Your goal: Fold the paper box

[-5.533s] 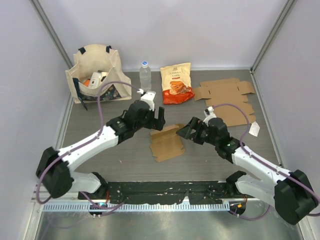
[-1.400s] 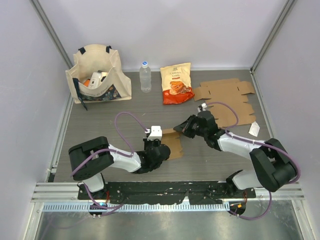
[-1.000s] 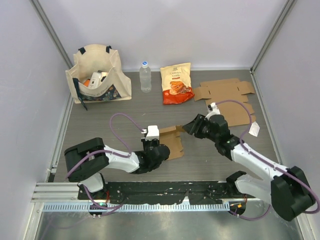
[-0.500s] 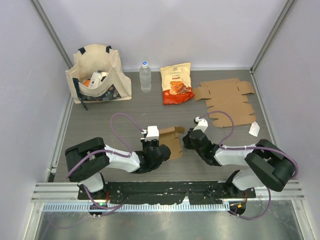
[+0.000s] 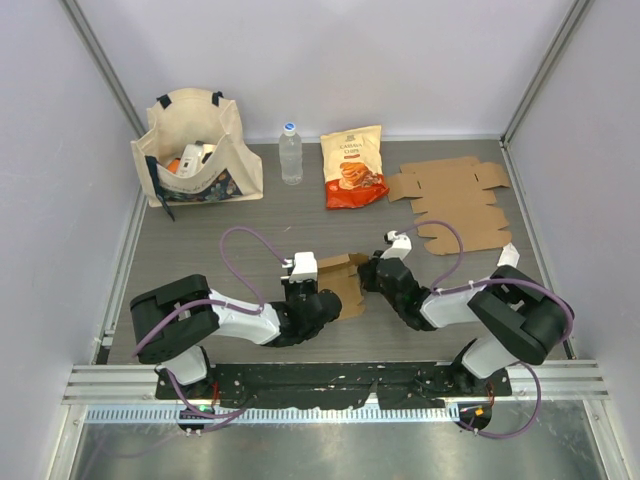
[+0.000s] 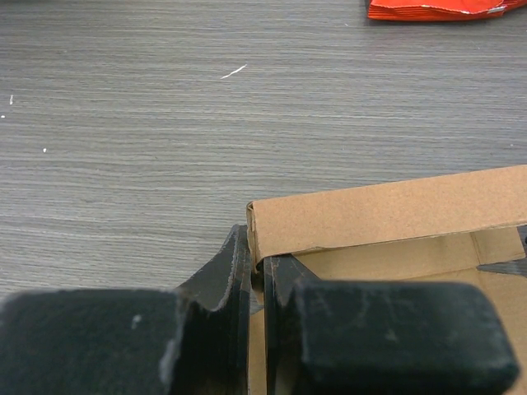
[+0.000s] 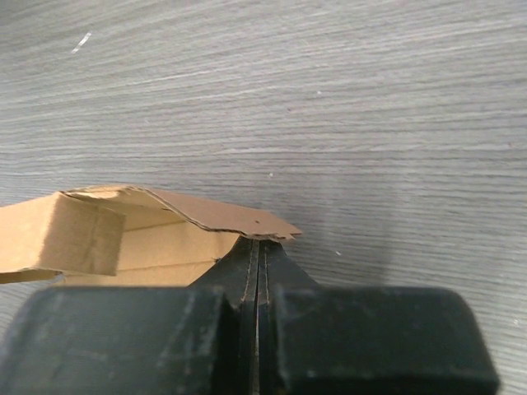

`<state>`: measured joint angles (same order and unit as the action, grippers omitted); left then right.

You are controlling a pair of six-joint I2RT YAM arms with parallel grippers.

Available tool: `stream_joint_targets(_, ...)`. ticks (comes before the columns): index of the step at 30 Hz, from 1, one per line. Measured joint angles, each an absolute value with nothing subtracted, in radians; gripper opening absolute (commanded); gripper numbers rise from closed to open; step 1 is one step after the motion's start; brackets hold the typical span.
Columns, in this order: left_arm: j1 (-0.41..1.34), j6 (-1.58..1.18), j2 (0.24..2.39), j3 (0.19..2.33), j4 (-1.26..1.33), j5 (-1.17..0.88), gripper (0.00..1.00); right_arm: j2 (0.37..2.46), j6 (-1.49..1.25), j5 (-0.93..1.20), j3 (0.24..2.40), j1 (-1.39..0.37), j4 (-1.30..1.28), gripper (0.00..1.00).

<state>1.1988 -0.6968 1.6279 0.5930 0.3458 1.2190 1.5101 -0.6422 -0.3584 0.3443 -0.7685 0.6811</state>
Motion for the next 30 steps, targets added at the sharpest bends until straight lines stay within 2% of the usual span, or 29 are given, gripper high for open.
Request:
stream_joint_targets(22, 1.198, -0.699, 1.632, 0.593, 0.34, 1.219, 0.0, 1.567, -0.714, -0.187, 0.369, -0.763, 0.807, 0.01)
stream_joint_targets(30, 1.198, -0.699, 1.632, 0.592, 0.338, 1.214, 0.0, 1.705, -0.794, -0.135, 0.379, -0.757, 0.917, 0.02)
